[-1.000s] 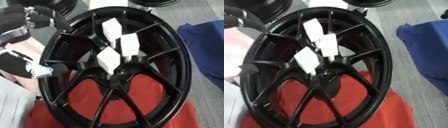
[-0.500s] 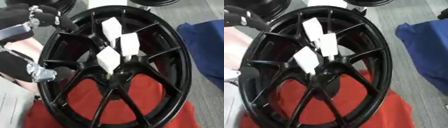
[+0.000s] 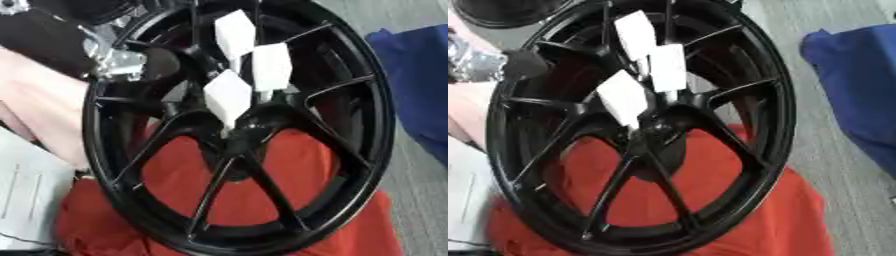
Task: Pull the pin out of the wheel hub.
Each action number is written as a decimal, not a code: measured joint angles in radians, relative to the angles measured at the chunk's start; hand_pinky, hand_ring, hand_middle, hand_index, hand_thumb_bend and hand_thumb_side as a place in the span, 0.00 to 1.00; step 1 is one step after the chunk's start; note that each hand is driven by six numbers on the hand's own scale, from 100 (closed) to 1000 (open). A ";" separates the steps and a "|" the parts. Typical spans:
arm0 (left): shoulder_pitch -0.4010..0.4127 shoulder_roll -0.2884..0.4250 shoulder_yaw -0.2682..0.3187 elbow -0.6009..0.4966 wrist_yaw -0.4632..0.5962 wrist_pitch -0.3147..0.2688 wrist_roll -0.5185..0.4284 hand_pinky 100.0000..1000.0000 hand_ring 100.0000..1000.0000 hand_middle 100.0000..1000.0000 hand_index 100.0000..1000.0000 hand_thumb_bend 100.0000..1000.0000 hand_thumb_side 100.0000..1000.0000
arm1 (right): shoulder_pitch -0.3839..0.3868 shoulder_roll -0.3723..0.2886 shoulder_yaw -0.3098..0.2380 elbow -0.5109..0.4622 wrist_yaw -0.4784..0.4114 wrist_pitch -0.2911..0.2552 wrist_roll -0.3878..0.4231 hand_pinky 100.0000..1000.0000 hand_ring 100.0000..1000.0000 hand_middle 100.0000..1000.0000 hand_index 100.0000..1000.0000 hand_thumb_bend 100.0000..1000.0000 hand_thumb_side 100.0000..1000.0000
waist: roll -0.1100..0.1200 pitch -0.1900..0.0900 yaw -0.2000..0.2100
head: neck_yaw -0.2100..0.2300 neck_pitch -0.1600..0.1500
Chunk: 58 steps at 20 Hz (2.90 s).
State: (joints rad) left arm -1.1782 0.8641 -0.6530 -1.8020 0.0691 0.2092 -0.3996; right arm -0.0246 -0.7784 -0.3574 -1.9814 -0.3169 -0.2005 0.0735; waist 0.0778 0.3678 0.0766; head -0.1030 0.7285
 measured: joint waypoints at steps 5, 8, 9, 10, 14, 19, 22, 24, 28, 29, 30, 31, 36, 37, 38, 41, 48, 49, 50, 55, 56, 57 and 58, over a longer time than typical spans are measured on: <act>-0.030 -0.040 0.021 0.092 0.009 -0.032 -0.078 0.76 0.73 0.70 0.83 0.42 0.57 | 0.000 0.000 -0.002 0.000 -0.005 -0.002 -0.004 0.84 0.68 0.61 0.77 0.00 0.34 | 0.000 -0.011 0.001 | 0.005 0.007; -0.051 -0.058 0.047 0.139 -0.017 -0.061 -0.128 0.77 0.75 0.72 0.83 0.44 0.55 | 0.001 0.000 -0.006 0.000 -0.008 -0.002 -0.004 0.84 0.68 0.61 0.77 0.00 0.34 | 0.000 -0.011 0.000 | 0.005 0.007; -0.059 -0.065 0.056 0.157 -0.031 -0.071 -0.144 0.78 0.75 0.72 0.83 0.45 0.54 | 0.000 0.000 -0.006 0.000 -0.009 -0.002 -0.004 0.84 0.68 0.61 0.77 0.00 0.34 | 0.000 -0.011 -0.001 | 0.004 0.005; -0.066 -0.072 0.064 0.176 -0.047 -0.081 -0.161 0.78 0.75 0.72 0.83 0.45 0.53 | 0.000 0.000 -0.006 0.000 -0.010 -0.002 -0.004 0.84 0.68 0.61 0.77 0.00 0.34 | 0.001 -0.011 -0.003 | 0.004 0.001; -0.081 -0.093 0.096 0.240 -0.108 -0.126 -0.225 0.78 0.75 0.73 0.83 0.47 0.52 | -0.001 -0.001 -0.007 0.000 -0.011 -0.002 -0.004 0.84 0.68 0.60 0.77 0.00 0.35 | 0.019 -0.011 -0.025 | 0.003 -0.021; -0.079 -0.100 0.121 0.254 -0.173 -0.189 -0.297 0.81 0.77 0.73 0.83 0.55 0.37 | -0.006 -0.001 -0.006 0.000 -0.011 0.002 0.000 0.84 0.68 0.60 0.77 0.00 0.36 | 0.054 -0.011 -0.083 | 0.013 -0.035; -0.065 -0.098 0.127 0.229 -0.194 -0.230 -0.341 0.81 0.77 0.74 0.83 0.56 0.31 | -0.006 -0.001 -0.006 0.000 -0.011 0.004 0.003 0.84 0.68 0.60 0.76 0.00 0.36 | 0.061 -0.011 -0.094 | 0.027 -0.035; -0.061 -0.095 0.131 0.225 -0.201 -0.251 -0.371 0.82 0.78 0.74 0.84 0.57 0.31 | -0.010 -0.001 -0.006 0.000 -0.011 0.005 0.004 0.84 0.68 0.60 0.76 0.00 0.36 | 0.061 -0.009 -0.094 | 0.042 -0.035; -0.063 -0.094 0.140 0.237 -0.207 -0.273 -0.432 0.83 0.82 0.77 0.86 0.60 0.30 | -0.011 -0.001 -0.006 0.000 -0.011 0.005 0.008 0.84 0.68 0.60 0.76 0.00 0.36 | 0.061 0.003 -0.093 | 0.058 -0.036; -0.064 -0.094 0.142 0.240 -0.209 -0.275 -0.447 0.83 0.82 0.77 0.86 0.60 0.30 | -0.013 -0.001 -0.006 0.000 -0.011 0.005 0.008 0.84 0.68 0.60 0.76 0.00 0.36 | 0.061 0.005 -0.093 | 0.060 -0.037; -0.066 -0.095 0.147 0.244 -0.211 -0.278 -0.461 0.83 0.82 0.77 0.87 0.59 0.28 | -0.016 -0.001 -0.006 0.000 -0.011 0.004 0.009 0.84 0.68 0.60 0.76 0.00 0.36 | 0.061 0.007 -0.093 | 0.062 -0.040; -0.071 -0.095 0.152 0.247 -0.214 -0.280 -0.474 0.83 0.82 0.77 0.87 0.58 0.27 | -0.018 -0.001 -0.006 0.000 -0.010 0.003 0.010 0.84 0.68 0.60 0.76 0.00 0.37 | 0.061 0.009 -0.094 | 0.064 -0.045; -0.090 -0.106 0.172 0.258 -0.236 -0.290 -0.498 0.83 0.80 0.75 0.85 0.56 0.12 | -0.018 -0.001 -0.006 0.000 -0.006 0.005 0.014 0.84 0.68 0.60 0.76 0.00 0.37 | 0.061 0.014 -0.094 | 0.071 -0.063; -0.092 -0.110 0.175 0.258 -0.241 -0.293 -0.496 0.83 0.79 0.74 0.84 0.55 0.11 | -0.018 -0.001 -0.006 0.000 -0.005 0.006 0.015 0.84 0.68 0.60 0.76 0.00 0.37 | 0.061 0.014 -0.093 | 0.071 -0.064; -0.097 -0.114 0.176 0.259 -0.245 -0.298 -0.492 0.82 0.78 0.73 0.83 0.55 0.08 | -0.018 -0.001 -0.006 0.000 -0.004 0.007 0.015 0.84 0.68 0.60 0.76 0.00 0.37 | 0.061 0.014 -0.093 | 0.071 -0.066; -0.108 -0.128 0.176 0.256 -0.260 -0.319 -0.473 0.82 0.78 0.73 0.82 0.54 0.04 | -0.019 -0.001 -0.004 0.000 -0.003 0.008 0.018 0.84 0.68 0.60 0.76 0.00 0.37 | 0.060 0.014 -0.095 | 0.071 -0.072; -0.125 -0.161 0.167 0.256 -0.288 -0.368 -0.425 0.80 0.76 0.71 0.80 0.53 0.00 | -0.033 -0.001 0.006 0.000 -0.003 0.006 0.028 0.84 0.67 0.60 0.76 0.00 0.37 | 0.059 0.024 -0.118 | 0.075 -0.088; -0.126 -0.165 0.163 0.256 -0.289 -0.373 -0.420 0.80 0.76 0.71 0.80 0.53 0.00 | -0.036 -0.001 0.007 0.000 -0.003 0.006 0.030 0.84 0.67 0.60 0.76 0.00 0.37 | 0.059 0.025 -0.121 | 0.076 -0.090; -0.127 -0.168 0.163 0.256 -0.289 -0.377 -0.415 0.80 0.76 0.71 0.80 0.52 0.00 | -0.038 -0.001 0.007 0.000 -0.003 0.006 0.031 0.84 0.67 0.60 0.76 0.00 0.37 | 0.059 0.027 -0.124 | 0.078 -0.093; -0.134 -0.182 0.154 0.262 -0.290 -0.389 -0.405 0.80 0.75 0.70 0.79 0.52 0.00 | -0.046 -0.001 0.013 0.000 -0.003 0.006 0.035 0.84 0.67 0.60 0.76 0.00 0.38 | 0.059 0.033 -0.132 | 0.096 -0.098; -0.134 -0.184 0.153 0.263 -0.290 -0.390 -0.404 0.80 0.75 0.70 0.79 0.52 0.00 | -0.046 -0.001 0.013 0.000 -0.003 0.006 0.036 0.84 0.67 0.60 0.76 0.00 0.38 | 0.059 0.033 -0.132 | 0.099 -0.098; -0.134 -0.186 0.151 0.264 -0.290 -0.391 -0.404 0.80 0.75 0.70 0.79 0.52 0.00 | -0.046 -0.001 0.013 0.000 -0.003 0.006 0.037 0.84 0.67 0.60 0.76 0.00 0.38 | 0.059 0.034 -0.132 | 0.101 -0.098; -0.134 -0.188 0.151 0.265 -0.290 -0.392 -0.404 0.80 0.75 0.70 0.79 0.52 0.00 | -0.046 -0.001 0.013 0.000 -0.003 0.007 0.037 0.84 0.67 0.60 0.76 0.00 0.38 | 0.059 0.034 -0.132 | 0.102 -0.098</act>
State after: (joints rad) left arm -1.3123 0.6764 -0.5018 -1.5370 -0.2206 -0.1832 -0.8039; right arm -0.0706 -0.7790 -0.3444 -1.9814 -0.3195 -0.1938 0.1109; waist 0.1364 0.4016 -0.0558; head -0.0010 0.6304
